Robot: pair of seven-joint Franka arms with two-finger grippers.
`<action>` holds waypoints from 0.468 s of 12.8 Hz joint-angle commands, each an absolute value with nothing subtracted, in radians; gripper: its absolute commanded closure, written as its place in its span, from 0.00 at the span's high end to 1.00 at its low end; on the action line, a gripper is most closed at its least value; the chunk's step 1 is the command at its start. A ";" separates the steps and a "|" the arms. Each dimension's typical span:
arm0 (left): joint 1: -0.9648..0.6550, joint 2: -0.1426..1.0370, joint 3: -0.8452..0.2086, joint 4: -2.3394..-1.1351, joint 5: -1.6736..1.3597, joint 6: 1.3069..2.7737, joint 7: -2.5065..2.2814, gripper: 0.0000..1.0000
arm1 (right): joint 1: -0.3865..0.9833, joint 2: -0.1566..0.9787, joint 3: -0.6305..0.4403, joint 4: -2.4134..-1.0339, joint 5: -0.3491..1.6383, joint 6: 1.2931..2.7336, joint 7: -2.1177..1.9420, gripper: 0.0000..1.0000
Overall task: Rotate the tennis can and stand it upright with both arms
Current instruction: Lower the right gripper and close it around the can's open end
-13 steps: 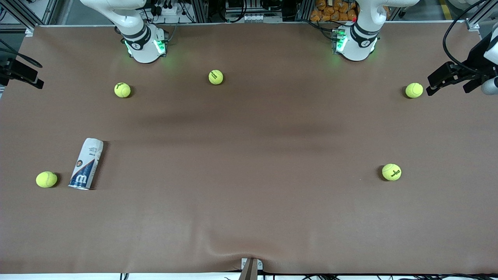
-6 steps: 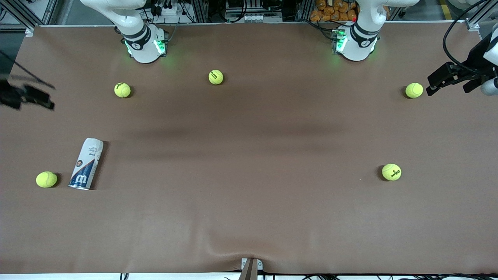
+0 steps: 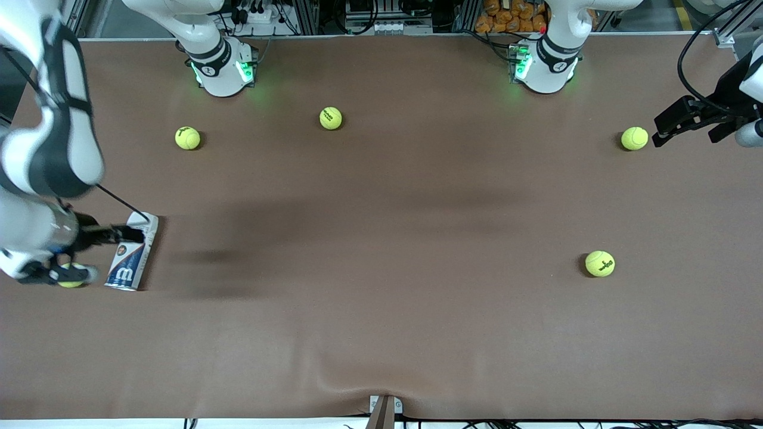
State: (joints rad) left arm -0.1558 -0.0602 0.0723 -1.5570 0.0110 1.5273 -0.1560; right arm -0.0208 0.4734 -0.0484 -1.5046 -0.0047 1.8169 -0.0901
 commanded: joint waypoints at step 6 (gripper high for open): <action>-0.147 -0.064 0.069 -1.555 0.002 1.514 -0.135 1.00 | -0.239 0.681 -0.041 -1.473 -0.002 2.029 -0.334 1.00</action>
State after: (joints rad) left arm -0.1557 -0.0602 0.0724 -1.5589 0.0110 1.5268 -0.1560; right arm -0.1748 0.6441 -0.0608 -1.5024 -0.0065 2.0242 -0.2755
